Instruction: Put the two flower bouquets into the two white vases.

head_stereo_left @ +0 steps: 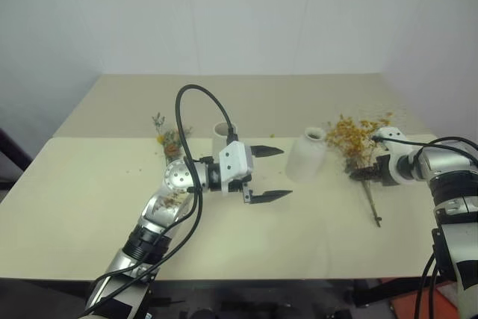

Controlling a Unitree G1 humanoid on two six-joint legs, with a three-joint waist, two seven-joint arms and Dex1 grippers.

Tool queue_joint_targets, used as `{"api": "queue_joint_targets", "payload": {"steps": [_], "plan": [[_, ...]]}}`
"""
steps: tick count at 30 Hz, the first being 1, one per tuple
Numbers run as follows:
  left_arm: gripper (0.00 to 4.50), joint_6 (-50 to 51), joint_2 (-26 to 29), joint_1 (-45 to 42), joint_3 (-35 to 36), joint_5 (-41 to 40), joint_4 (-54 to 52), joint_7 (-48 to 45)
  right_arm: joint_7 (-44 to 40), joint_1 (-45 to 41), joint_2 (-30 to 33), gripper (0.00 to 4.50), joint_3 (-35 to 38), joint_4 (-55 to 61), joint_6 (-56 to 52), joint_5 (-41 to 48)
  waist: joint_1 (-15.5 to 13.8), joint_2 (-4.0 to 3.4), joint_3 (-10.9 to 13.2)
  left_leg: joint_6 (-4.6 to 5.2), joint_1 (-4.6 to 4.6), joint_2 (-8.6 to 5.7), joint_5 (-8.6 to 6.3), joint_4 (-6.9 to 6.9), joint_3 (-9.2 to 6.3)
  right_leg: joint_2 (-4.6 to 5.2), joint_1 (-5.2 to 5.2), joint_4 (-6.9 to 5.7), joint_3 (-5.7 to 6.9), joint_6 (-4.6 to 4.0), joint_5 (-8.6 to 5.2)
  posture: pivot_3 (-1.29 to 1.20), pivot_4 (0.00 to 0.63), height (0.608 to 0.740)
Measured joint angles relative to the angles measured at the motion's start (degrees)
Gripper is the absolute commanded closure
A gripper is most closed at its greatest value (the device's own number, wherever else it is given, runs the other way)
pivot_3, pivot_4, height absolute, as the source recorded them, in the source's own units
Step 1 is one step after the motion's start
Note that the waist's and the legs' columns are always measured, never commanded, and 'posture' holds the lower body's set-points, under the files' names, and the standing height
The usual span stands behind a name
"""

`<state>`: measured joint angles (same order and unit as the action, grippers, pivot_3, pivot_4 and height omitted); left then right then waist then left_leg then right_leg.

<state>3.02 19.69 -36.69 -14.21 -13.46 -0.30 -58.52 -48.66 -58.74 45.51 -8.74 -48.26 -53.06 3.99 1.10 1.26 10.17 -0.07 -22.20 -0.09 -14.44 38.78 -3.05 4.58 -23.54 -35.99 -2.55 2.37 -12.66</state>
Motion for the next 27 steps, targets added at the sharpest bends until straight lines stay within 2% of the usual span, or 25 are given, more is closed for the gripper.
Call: {"api": "queue_joint_targets", "payload": {"steps": [6, 7, 14, 19, 21, 24, 27], "plan": [[0.0, -0.25, 0.03, -0.01, -0.04, 0.22, 0.23, -0.03, -0.71, 0.0, 0.0, 4.12, 0.02, 0.01, -0.06, -1.01, 0.07, -0.01, 0.01, 0.0, 0.0, 0.0, 0.0, 0.0, 0.0, -0.01, -0.02, -0.03, -0.01, -0.01, 0.01, 0.0, 0.15, 0.74], [0.0, -0.25, 0.02, -0.01, -0.05, 0.25, 0.32, -0.03, -0.8, 0.0, 0.0, 4.35, 0.02, 0.02, -0.08, -1.03, 0.07, -0.01, 0.01, 0.0, 0.0, 0.0, 0.0, 0.01, 0.0, -0.01, -0.02, -0.03, -0.01, -0.01, 0.01, 0.0, 0.15, 0.74], [0.0, -0.36, 0.06, -0.01, -0.14, 0.8, 0.78, -0.29, -2.46, 0.08, 0.0, 4.43, 0.02, 2.06, -1.33, -1.1, 0.1, -0.02, 0.01, 0.0, -0.01, 0.0, 0.0, 0.01, 0.0, -0.01, -0.05, -0.05, -0.01, -0.01, 0.01, 0.0, 0.15, 0.74], [0.0, -0.36, 0.3, -0.01, -0.1, 0.78, 0.74, -0.42, -1.03, 2.65, 0.29, 4.43, 1.69, 8.08, -4.22, -0.47, -0.02, -0.03, 0.01, 0.0, -0.07, 0.0, 0.0, 0.02, -0.01, -0.01, -0.11, -0.09, -0.01, -0.02, 0.01, 0.0, 0.15, 0.74], [0.0, -0.23, 0.41, 0.0, 0.11, 0.46, 0.48, -0.41, 1.67, 5.13, 0.34, 4.43, 5.66, 13.36, -6.24, 0.03, -0.11, -0.03, 0.02, -0.01, -0.18, 0.0, 0.01, 0.05, -0.01, 0.0, -0.25, -0.13, -0.03, -0.02, 0.02, 0.0, 0.15, 0.74], [0.0, 0.19, 1.17, 0.13, 1.88, -0.54, -0.28, -0.32, 8.41, 9.39, -0.46, 4.43, 15.62, 24.84, -6.89, 2.21, -0.26, -0.06, 0.0, -0.06, -0.52, -0.01, 0.05, 0.09, -0.02, 0.0, -0.69, -0.26, -0.06, -0.05, 0.06, 0.0, 0.15, 0.74], [0.0, 1.11, 1.65, 0.13, 3.25, -2.11, -0.32, -0.31, 16.08, 13.13, -5.28, 4.43, 26.29, 38.15, -4.5, 4.31, -0.03, -0.06, 0.0, -0.06, -0.54, 0.03, 0.05, 0.09, -0.03, -0.05, -0.72, -0.28, -0.07, -0.08, 0.16, 0.0, 0.15, 0.74]]}}
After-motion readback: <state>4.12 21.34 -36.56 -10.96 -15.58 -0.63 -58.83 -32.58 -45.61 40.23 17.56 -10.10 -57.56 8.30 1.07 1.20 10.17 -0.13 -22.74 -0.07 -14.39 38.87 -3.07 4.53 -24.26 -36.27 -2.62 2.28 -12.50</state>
